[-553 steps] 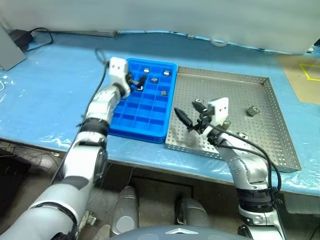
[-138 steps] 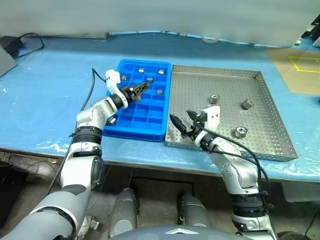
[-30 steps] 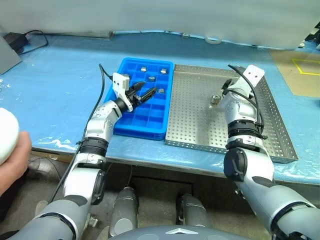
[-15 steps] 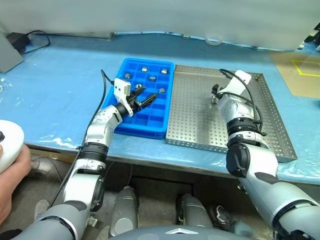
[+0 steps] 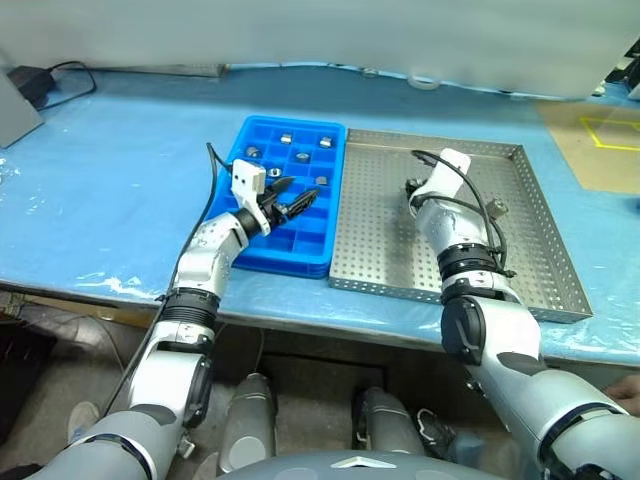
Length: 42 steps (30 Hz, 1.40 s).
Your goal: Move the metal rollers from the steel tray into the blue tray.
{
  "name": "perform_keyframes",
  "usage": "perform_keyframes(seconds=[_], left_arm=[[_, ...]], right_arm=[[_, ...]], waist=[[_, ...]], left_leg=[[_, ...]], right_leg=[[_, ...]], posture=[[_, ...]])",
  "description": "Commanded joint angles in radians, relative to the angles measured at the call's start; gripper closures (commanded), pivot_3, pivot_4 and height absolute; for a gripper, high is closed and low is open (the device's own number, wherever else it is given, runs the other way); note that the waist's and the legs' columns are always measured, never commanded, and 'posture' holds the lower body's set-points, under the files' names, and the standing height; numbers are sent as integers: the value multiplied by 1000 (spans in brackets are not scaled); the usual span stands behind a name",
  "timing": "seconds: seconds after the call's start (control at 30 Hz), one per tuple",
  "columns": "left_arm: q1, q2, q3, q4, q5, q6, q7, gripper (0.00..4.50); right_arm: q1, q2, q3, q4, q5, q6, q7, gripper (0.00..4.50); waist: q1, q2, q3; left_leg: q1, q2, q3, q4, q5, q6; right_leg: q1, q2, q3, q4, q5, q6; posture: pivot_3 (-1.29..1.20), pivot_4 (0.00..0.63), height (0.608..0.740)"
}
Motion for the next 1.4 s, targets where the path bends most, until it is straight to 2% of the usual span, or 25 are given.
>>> perform_keyframes(seconds=[0.03,0.17,0.33,0.6,0.93,1.27,1.3,1.4], left_arm=[[-93,26,135,72,-25,-62,167,705],[-189,85,274,210,-67,-97,303,705],[-212,137,320,299,-52,-148,346,705],[-173,109,325,261,-83,-121,312,705],[-190,100,319,290,-84,-119,292,705],[-163,98,301,251,-76,-111,277,705],[-157,97,298,244,-75,-107,275,705],[-149,93,295,232,-77,-99,278,705]], right_arm=[[-1,53,62,-202,73,-82,220,2889],[47,115,154,-358,130,-58,438,2889],[77,115,272,-413,110,43,556,2889],[66,82,330,-364,36,83,540,2889],[60,98,374,-341,-11,84,565,2889],[2,110,382,-198,-74,37,542,2889],[0,113,378,-197,-71,36,543,2144],[1,118,365,-203,-62,31,548,1223]], waist=[[-3,0,0],[-2,0,0],[23,0,0],[57,0,0],[55,0,0],[56,0,0],[56,0,0],[57,0,0]], left_leg=[[0,0,0,0,0,0],[0,2,-1,-1,0,-1],[-1,2,-1,-2,0,0],[-3,1,-1,-2,2,-4],[0,1,-2,-13,9,-15],[0,2,-2,-15,9,-15],[0,2,-2,-15,9,-15],[0,2,-2,-15,9,-15]], right_leg=[[0,1,0,0,0,0],[-1,5,-1,0,1,-2],[0,2,-1,-2,0,-3],[0,-1,-3,-1,0,-3],[-3,2,-3,-2,0,-4],[-3,2,-3,-2,0,-4],[-3,2,-3,-2,0,-4],[-3,2,-3,-2,0,-4]], posture=[[-12,150,740],[11,150,740],[45,150,740],[51,150,740],[30,150,740],[51,150,740],[56,150,740],[50,150,740]])
